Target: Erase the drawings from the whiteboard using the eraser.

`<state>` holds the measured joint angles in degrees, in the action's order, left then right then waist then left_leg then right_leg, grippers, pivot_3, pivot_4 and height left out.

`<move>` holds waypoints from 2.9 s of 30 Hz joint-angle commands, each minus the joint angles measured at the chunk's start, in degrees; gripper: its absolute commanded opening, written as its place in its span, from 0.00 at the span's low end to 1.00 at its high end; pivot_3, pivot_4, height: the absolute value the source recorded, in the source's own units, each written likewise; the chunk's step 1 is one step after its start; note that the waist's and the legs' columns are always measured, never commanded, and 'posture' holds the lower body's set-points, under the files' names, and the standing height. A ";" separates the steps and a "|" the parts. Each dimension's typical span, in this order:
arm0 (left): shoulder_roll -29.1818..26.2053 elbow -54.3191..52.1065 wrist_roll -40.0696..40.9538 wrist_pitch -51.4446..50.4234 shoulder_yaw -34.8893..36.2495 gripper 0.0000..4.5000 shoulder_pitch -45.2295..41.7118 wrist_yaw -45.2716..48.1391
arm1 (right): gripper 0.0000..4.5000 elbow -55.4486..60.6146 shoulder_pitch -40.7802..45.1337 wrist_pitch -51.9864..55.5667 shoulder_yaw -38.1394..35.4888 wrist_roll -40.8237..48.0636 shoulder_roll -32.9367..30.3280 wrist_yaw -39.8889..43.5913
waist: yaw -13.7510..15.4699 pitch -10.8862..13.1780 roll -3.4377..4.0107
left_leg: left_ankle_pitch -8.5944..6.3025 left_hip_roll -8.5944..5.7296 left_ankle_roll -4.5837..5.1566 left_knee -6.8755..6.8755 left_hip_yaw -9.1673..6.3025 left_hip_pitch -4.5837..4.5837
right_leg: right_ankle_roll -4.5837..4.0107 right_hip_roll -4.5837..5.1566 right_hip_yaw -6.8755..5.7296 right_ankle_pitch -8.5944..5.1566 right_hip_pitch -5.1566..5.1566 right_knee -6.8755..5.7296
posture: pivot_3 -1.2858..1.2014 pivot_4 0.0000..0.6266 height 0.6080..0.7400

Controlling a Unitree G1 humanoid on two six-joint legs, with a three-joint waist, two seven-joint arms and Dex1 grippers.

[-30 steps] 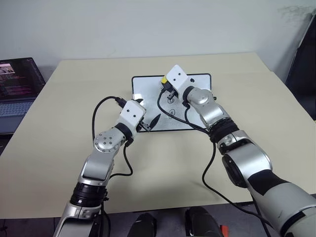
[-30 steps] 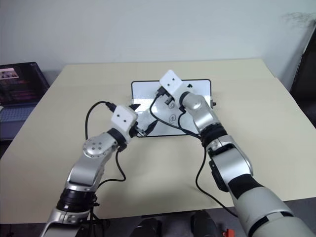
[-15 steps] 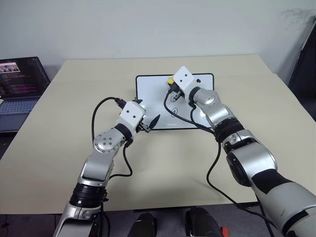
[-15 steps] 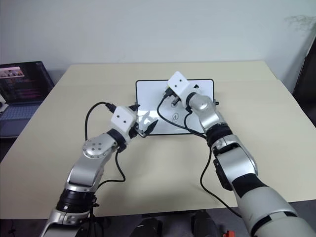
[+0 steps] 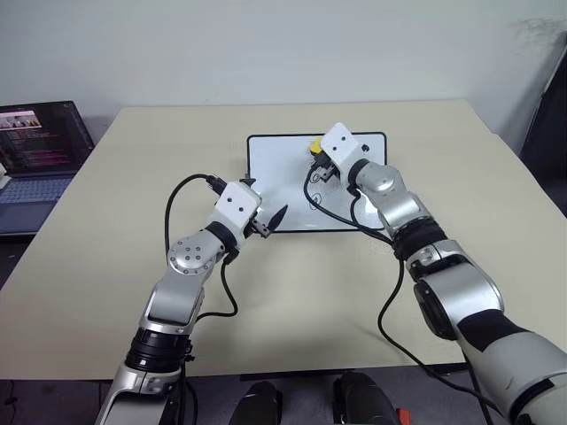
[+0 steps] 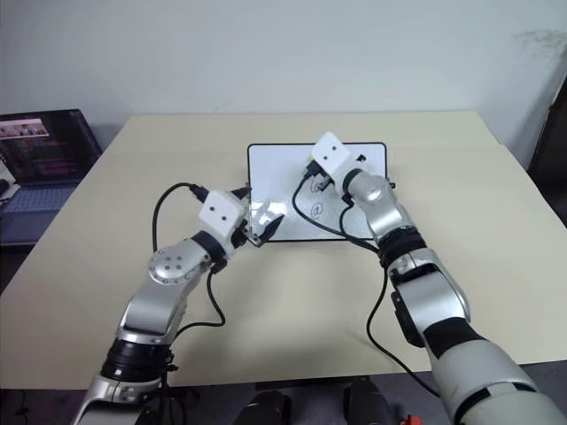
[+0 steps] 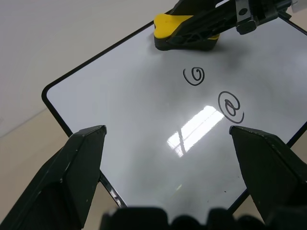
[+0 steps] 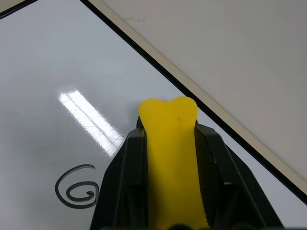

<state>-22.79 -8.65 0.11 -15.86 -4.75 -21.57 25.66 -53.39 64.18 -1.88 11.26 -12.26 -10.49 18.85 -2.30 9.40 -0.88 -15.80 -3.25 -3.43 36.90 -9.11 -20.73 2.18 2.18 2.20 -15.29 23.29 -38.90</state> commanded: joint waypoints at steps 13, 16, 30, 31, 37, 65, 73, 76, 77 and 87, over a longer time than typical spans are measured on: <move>-0.20 -0.78 -0.24 1.31 0.02 1.00 -1.25 0.49 | 0.22 6.67 -8.37 7.12 -0.44 -0.71 -5.24 1.33 | 0.61 -0.05 -0.08 | 0.01 -0.02 0.00 0.03 -0.01 0.06 | 0.02 0.00 -0.03 0.00 -0.12 0.02 | 0.52 0.24 1.00; -0.22 -0.32 -0.24 1.51 -0.07 1.00 -1.74 0.74 | 0.22 7.59 -8.34 7.83 -0.48 -0.58 -4.91 1.08 | 0.60 -0.06 -0.08 | 0.02 -0.02 0.00 0.04 0.01 0.08 | 0.02 0.00 -0.03 0.01 -0.13 0.02 | 0.52 0.24 1.00; -0.58 -2.00 -0.05 1.08 0.38 1.00 -0.73 1.43 | 0.22 33.93 -14.15 23.26 -2.69 3.76 -5.37 6.24 | 0.52 -0.03 -0.05 | 0.02 0.03 0.00 -0.01 -0.06 -0.05 | 0.03 0.04 -0.02 0.01 0.02 0.07 | 0.52 0.24 1.00; -0.56 -2.28 0.15 1.05 0.33 1.00 -0.62 1.64 | 0.22 36.52 -14.80 25.09 -2.57 4.16 -5.53 7.01 | 0.52 -0.01 -0.04 | 0.02 0.04 0.00 -0.01 -0.07 -0.06 | 0.03 0.05 -0.02 0.01 0.04 0.08 | 0.52 0.24 1.00; -0.72 -4.63 3.61 -0.06 0.40 1.00 0.99 5.23 | 0.22 49.00 -18.28 36.96 -2.47 7.71 -6.53 11.25 | 0.38 0.00 -0.02 | 0.00 0.10 -0.02 -0.14 -0.01 -0.17 | 0.03 0.08 -0.02 0.00 0.22 0.24 | 0.52 0.24 1.00; -2.49 -8.34 6.38 -2.10 1.39 1.00 6.49 6.84 | 0.22 49.76 -14.50 39.06 -2.31 10.82 -2.30 5.78 | 0.44 0.04 -0.02 | -0.02 0.13 -0.02 -0.25 0.02 -0.19 | 0.03 0.08 -0.03 0.00 0.25 0.39 | 0.52 0.24 1.00; -2.24 -8.72 6.22 -2.24 1.02 1.00 6.65 6.48 | 0.22 50.25 -15.54 40.04 -0.44 9.62 -4.97 6.76 | 0.44 0.04 -0.02 | -0.02 0.13 -0.02 -0.26 0.02 -0.19 | 0.03 0.09 -0.02 0.00 0.25 0.38 | 0.52 0.24 1.00; -2.29 -8.86 6.32 -2.40 0.97 1.00 6.46 6.52 | 0.22 50.48 -17.81 41.42 -0.14 9.55 -6.70 7.61 | 0.48 0.04 -0.02 | -0.02 0.13 -0.02 -0.26 0.02 -0.19 | 0.03 0.09 -0.03 0.00 0.24 0.40 | 0.52 0.24 1.00; -2.32 -8.88 6.35 -2.44 0.99 1.00 6.41 6.53 | 0.22 50.71 -18.24 41.82 -0.19 9.60 -6.97 7.77 | 0.49 0.04 -0.02 | -0.02 0.13 -0.01 -0.26 0.02 -0.19 | 0.03 0.09 -0.03 0.00 0.23 0.42 | 0.52 0.24 1.00; -2.33 -8.37 6.48 -2.35 0.85 1.00 5.75 6.92 | 0.22 51.44 -18.47 43.01 -0.75 9.73 -6.38 7.16 | 0.33 0.07 -0.01 | -0.02 0.16 -0.02 -0.28 0.09 -0.18 | 0.03 0.08 0.01 0.00 0.26 0.39 | 0.52 0.24 1.00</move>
<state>-25.01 -15.42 6.37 -19.22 -4.29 -14.88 32.69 -4.75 44.31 41.60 11.25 -2.95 -16.93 26.14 -1.98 9.47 -0.89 -15.82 -3.10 -3.44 36.62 -9.02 -20.92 2.22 2.26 2.21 -15.29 23.54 -38.50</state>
